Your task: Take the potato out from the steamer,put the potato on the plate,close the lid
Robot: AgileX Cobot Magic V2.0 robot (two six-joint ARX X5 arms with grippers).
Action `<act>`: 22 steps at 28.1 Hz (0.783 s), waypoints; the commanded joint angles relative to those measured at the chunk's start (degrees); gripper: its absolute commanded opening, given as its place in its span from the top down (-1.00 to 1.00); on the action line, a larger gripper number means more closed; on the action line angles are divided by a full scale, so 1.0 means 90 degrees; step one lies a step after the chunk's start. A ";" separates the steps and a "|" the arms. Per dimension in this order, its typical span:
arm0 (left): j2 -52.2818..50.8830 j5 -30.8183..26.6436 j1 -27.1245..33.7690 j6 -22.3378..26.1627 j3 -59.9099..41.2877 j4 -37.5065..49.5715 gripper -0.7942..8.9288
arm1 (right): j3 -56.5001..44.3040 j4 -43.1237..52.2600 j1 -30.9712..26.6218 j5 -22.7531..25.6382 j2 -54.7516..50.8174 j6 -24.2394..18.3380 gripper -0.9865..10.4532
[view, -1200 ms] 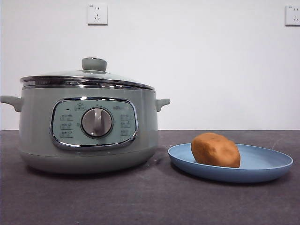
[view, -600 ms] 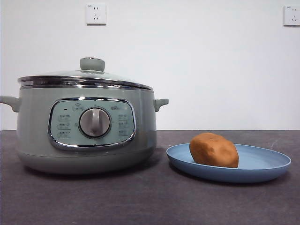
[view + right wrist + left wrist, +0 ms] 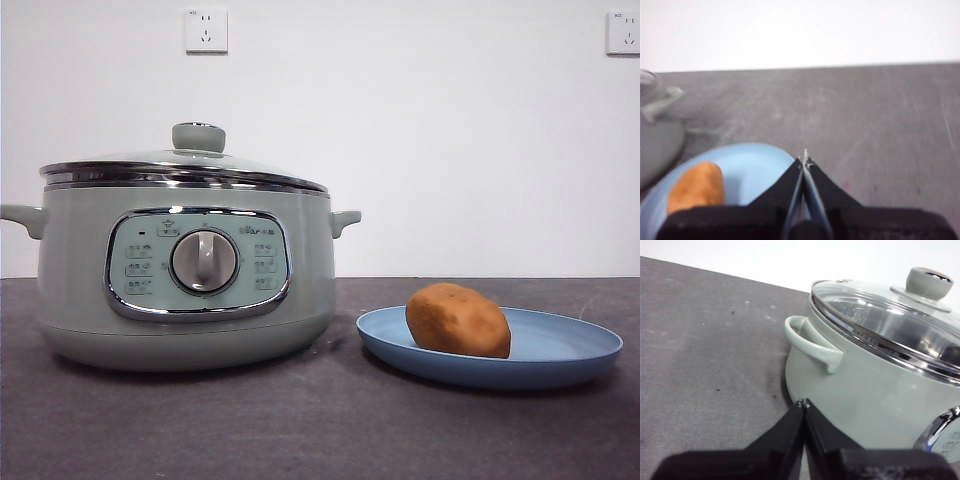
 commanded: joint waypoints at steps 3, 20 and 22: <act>-0.0010 -0.0010 0.0015 0.0092 -0.0087 0.0017 0.84 | -0.0355 -0.0299 0.0012 0.0129 -0.0651 0.0347 0.83; -0.0010 -0.0010 0.0015 0.0092 -0.0087 0.0022 0.84 | -0.0355 -0.1430 0.0041 0.0787 -0.1362 0.0396 0.83; -0.0010 -0.0010 0.0015 0.0092 -0.0087 0.0022 0.84 | -0.0355 -0.1428 0.0039 0.0792 -0.1360 0.0396 0.83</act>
